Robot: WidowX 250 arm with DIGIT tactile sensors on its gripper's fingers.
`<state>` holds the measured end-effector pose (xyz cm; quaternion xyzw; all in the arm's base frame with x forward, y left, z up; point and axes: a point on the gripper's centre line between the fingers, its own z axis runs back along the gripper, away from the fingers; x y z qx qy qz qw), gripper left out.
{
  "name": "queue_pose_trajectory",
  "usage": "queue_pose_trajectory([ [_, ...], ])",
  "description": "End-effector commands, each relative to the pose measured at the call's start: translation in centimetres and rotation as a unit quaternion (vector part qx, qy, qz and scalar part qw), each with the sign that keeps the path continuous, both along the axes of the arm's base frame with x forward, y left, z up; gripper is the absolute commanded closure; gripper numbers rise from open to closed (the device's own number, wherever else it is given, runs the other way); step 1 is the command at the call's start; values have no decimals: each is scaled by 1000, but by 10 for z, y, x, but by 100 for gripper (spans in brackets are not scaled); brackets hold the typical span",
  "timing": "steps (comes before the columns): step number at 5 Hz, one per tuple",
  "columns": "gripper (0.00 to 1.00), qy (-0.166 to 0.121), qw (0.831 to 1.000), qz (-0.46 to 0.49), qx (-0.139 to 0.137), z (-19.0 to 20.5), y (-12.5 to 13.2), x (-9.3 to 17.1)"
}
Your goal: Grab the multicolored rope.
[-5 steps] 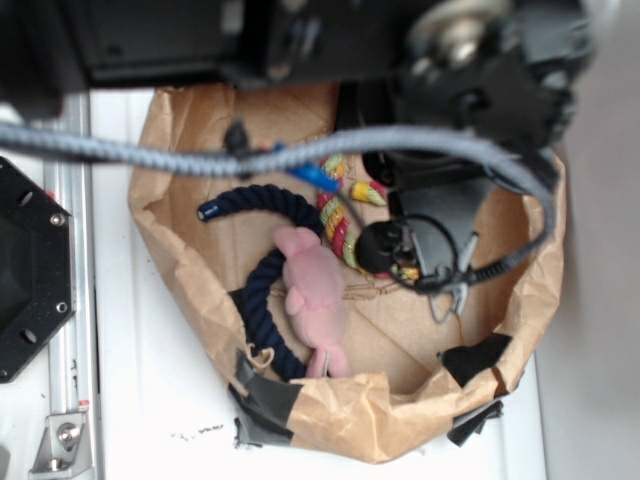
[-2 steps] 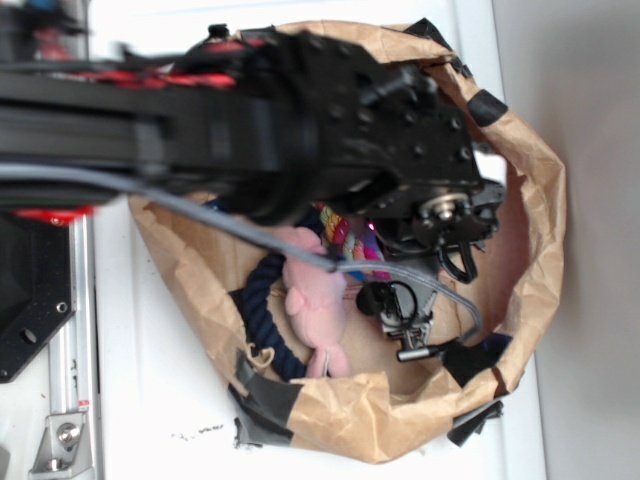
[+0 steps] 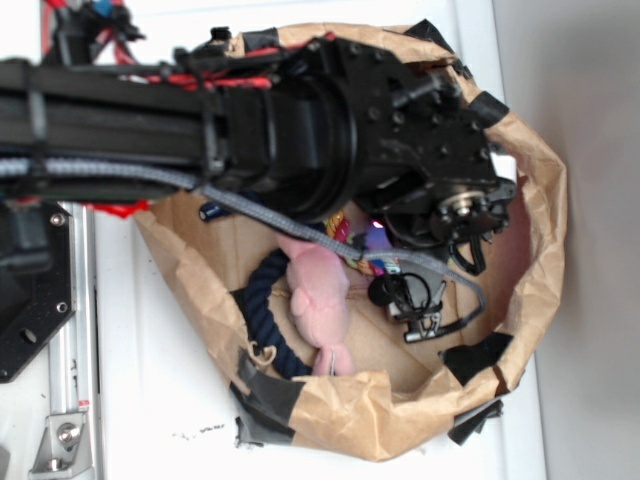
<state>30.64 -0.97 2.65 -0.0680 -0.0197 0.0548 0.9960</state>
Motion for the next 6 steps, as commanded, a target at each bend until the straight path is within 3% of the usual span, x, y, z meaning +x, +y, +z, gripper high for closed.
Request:
queue_pose_trajectory([
  [1, 100, -3, 1000, -21, 21, -11, -19, -4],
  [2, 18, -5, 999, -35, 21, -8, -37, -18],
  [3, 0, -9, 999, -30, 17, -8, -45, -15],
  [5, 0, 4, 999, -21, 25, -24, -45, 0],
  [6, 100, 10, 1000, -5, 29, -32, -40, 12],
])
